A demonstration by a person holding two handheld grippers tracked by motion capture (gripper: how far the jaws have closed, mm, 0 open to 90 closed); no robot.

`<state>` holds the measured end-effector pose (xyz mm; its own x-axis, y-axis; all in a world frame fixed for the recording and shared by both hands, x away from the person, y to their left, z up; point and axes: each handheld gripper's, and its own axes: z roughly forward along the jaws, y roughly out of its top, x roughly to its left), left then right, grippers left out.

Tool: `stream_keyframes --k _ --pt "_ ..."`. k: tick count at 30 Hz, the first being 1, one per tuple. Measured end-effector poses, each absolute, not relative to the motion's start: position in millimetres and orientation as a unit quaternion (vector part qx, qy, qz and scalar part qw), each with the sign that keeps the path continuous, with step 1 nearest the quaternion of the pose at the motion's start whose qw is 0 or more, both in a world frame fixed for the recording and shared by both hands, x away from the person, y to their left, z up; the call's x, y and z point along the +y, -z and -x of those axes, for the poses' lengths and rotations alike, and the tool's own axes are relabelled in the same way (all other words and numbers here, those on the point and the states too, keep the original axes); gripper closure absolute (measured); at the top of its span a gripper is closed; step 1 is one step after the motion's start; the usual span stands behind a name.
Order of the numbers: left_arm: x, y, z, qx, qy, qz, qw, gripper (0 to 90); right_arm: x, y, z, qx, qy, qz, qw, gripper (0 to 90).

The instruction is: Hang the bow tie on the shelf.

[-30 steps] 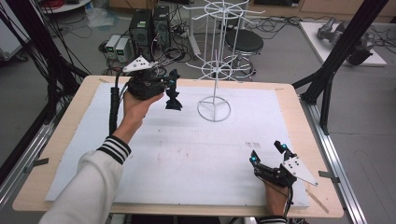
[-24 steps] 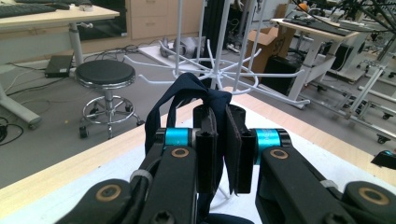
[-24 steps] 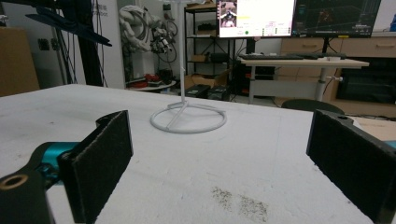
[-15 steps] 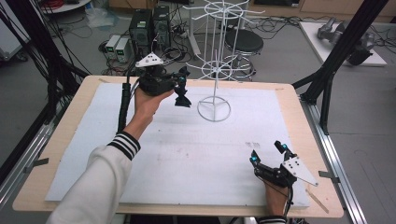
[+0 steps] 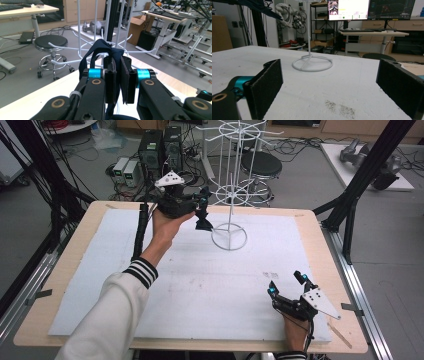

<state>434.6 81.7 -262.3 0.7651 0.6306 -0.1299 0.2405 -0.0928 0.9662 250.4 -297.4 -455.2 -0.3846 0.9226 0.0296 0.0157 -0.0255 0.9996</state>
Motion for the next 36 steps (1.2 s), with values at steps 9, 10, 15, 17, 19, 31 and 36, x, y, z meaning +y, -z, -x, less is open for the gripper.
stream_keyframes --k 9,10,15,17,19,31,36 --pt "71.8 265.4 -438.4 0.305 -0.157 -0.727 0.595 83.2 -297.5 455.3 -250.0 0.583 -0.595 -0.402 0.38 6.1" --pt "71.8 265.4 -438.4 0.305 -0.157 -0.727 0.595 83.1 -297.5 455.3 -250.1 0.583 -0.595 -0.401 0.381 6.1" --pt "64.6 266.3 -437.9 0.302 -0.151 -0.734 0.59 83.1 -298.0 455.3 -250.3 0.583 -0.596 -0.399 0.382 6.1" --pt "61.8 267.4 -437.9 0.303 -0.148 -0.735 0.589 83.1 -298.1 455.4 -250.1 0.583 -0.596 -0.399 0.382 6.0" --pt "59.5 268.2 -437.7 0.302 -0.149 -0.739 0.584 83.1 -298.3 455.4 -250.2 0.582 -0.596 -0.399 0.383 6.0" --pt "54.7 271.1 -438.6 0.305 -0.15 -0.75 0.568 82.1 -298.4 455.3 -250.0 0.581 -0.597 -0.401 0.381 6.0" --pt "55.0 269.8 -437.4 0.302 -0.16 -0.753 0.563 80.1 -298.3 455.5 -250.0 0.582 -0.597 -0.4 0.382 6.0"
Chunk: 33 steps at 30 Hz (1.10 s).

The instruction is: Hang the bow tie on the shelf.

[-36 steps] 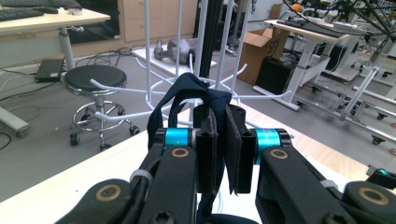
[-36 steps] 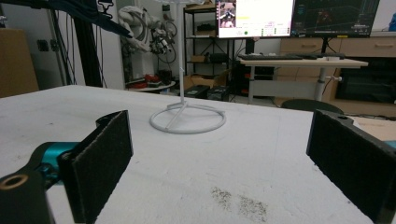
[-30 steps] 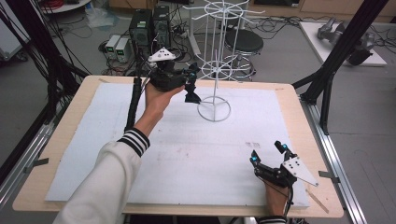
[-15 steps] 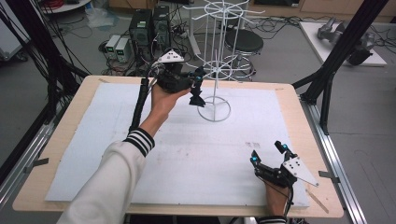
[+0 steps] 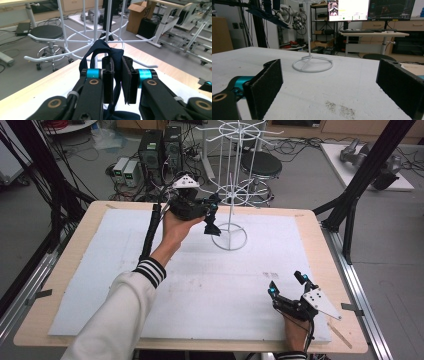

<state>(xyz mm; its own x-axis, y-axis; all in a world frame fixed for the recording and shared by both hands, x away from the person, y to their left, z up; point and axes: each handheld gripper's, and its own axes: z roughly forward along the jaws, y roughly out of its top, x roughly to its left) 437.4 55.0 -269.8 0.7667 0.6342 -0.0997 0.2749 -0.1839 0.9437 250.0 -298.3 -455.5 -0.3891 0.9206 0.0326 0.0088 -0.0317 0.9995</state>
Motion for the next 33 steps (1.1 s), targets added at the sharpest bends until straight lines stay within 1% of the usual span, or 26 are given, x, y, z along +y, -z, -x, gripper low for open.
stream_keyframes --k 4,6,8,9,12,15,16,18,19,20,22,23,24,25,26,27,28,29,30,31,32,33 --pt "55.3 269.3 -436.8 0.299 -0.166 -0.758 0.555 75.8 -298.4 455.4 -250.1 0.582 -0.596 -0.399 0.383 6.0" --pt "55.0 267.8 -435.4 0.295 -0.179 -0.758 0.553 69.0 -298.3 455.4 -250.0 0.582 -0.596 -0.399 0.383 6.0" --pt "54.8 267.4 -435.1 0.294 -0.181 -0.759 0.552 65.8 -298.4 455.4 -250.2 0.583 -0.596 -0.398 0.384 6.0" --pt "54.7 266.9 -434.2 0.295 -0.196 -0.76 0.545 62.1 -298.3 455.4 -249.9 0.583 -0.596 -0.399 0.383 6.1" --pt "56.4 266.3 -434.0 0.293 -0.204 -0.763 0.539 52.0 -298.3 455.4 -250.0 0.582 -0.596 -0.399 0.383 6.0" --pt "56.4 265.3 -432.3 0.29 -0.216 -0.76 0.541 35.3 -298.3 455.4 -250.0 0.582 -0.596 -0.399 0.383 6.0" --pt "56.5 264.9 -431.0 0.285 -0.219 -0.759 0.543 35.3 -298.3 455.4 -250.0 0.582 -0.596 -0.399 0.383 6.0" --pt "59.4 264.9 -424.1 0.273 -0.235 -0.754 0.55 22.0 -298.2 455.4 -249.8 0.582 -0.596 -0.399 0.382 6.0" --pt "64.4 266.7 -417.8 0.263 -0.243 -0.749 0.558 16.8 -298.2 455.5 -249.9 0.582 -0.597 -0.399 0.383 6.0" --pt "64.4 266.7 -417.8 0.263 -0.243 -0.749 0.558 14.9 -298.2 455.4 -249.8 0.582 -0.597 -0.399 0.382 6.0" --pt "82.0 274.0 -403.7 0.251 -0.241 -0.737 0.58 14.2 -298.1 455.5 -249.6 0.582 -0.597 -0.399 0.382 6.0" --pt "82.0 274.0 -403.7 0.251 -0.241 -0.737 0.58 13.7 -298.1 455.5 -249.4 0.582 -0.597 -0.4 0.382 6.0" --pt "90.5 277.6 -398.1 0.246 -0.235 -0.734 0.588 13.1 -298.0 455.5 -249.2 0.582 -0.597 -0.399 0.382 6.0" --pt "109.7 287.7 -385.6 0.243 -0.22 -0.721 0.611 13.1 -298.1 455.5 -249.3 0.583 -0.597 -0.398 0.382 6.0" --pt "109.7 287.7 -385.6 0.243 -0.22 -0.721 0.611 13.1 -298.4 455.4 -249.7 0.583 -0.596 -0.396 0.385 6.0" --pt "130.3 299.0 -372.7 0.241 -0.218 -0.717 0.617 13.1 -298.1 455.4 -249.3 0.583 -0.596 -0.398 0.382 6.0" --pt "130.3 299.0 -372.7 0.241 -0.218 -0.717 0.617 13.1 -298.0 455.4 -249.3 0.583 -0.596 -0.397 0.383 6.0" --pt "152.7 310.2 -360.0 0.243 -0.222 -0.711 0.621 13.1 -297.9 455.4 -249.4 0.582 -0.596 -0.397 0.384 6.0" --pt "152.7 310.2 -360.0 0.243 -0.222 -0.711 0.621 13.1 -297.5 455.5 -249.1 0.583 -0.596 -0.399 0.383 6.0" --pt "175.4 321.7 -348.0 0.248 -0.236 -0.707 0.619 13.1 -297.6 455.5 -249.1 0.583 -0.595 -0.398 0.383 6.0" --pt "175.4 321.7 -348.0 0.248 -0.236 -0.707 0.619 13.1 -297.5 455.5 -249.1 0.583 -0.595 -0.398 0.384 6.0" --pt "186.9 327.8 -341.8 0.253 -0.239 -0.704 0.619 13.1 -297.5 455.5 -249.1 0.583 -0.596 -0.399 0.383 6.0"
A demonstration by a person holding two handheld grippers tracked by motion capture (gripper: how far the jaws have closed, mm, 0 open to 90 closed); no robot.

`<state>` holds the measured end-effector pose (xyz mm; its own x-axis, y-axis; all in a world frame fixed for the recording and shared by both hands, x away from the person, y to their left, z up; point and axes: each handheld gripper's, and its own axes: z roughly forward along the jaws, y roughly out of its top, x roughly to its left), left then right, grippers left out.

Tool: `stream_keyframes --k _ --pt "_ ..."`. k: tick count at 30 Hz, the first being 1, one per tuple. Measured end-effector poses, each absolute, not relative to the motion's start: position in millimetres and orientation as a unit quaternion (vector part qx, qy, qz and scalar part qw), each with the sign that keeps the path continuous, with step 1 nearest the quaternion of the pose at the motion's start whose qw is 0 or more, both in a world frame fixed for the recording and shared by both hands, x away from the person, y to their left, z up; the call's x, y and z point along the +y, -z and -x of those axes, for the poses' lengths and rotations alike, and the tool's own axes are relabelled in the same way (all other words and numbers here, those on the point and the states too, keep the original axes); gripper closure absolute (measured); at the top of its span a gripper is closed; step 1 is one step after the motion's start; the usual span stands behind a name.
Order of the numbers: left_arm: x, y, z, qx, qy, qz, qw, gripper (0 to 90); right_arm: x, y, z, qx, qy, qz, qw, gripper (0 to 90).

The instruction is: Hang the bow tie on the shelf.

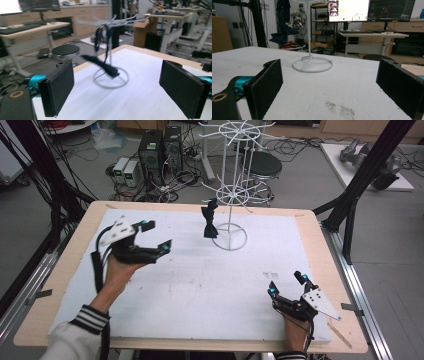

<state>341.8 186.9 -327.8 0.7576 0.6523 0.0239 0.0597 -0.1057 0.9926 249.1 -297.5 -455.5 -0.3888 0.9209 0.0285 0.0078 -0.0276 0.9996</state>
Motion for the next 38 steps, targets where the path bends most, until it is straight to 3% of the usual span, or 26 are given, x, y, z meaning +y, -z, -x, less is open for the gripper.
stream_keyframes --k 4,12,26,38 --pt "240.4 363.5 -310.7 0.269 -0.267 -0.689 0.618 13.1 -297.4 455.5 -249.1 0.583 -0.595 -0.399 0.384 6.0" --pt "297.4 411.2 -278.7 0.295 -0.298 -0.649 0.635 10.2 -296.6 455.4 -248.8 0.583 -0.592 -0.398 0.39 6.0" --pt "305.0 455.8 -272.9 0.323 -0.334 -0.604 0.648 10.2 -296.3 455.5 -248.8 0.583 -0.591 -0.399 0.39 6.0" --pt "304.8 456.1 -273.6 0.33 -0.343 -0.601 0.642 10.3 -295.9 455.6 -248.6 0.585 -0.589 -0.399 0.389 6.0"
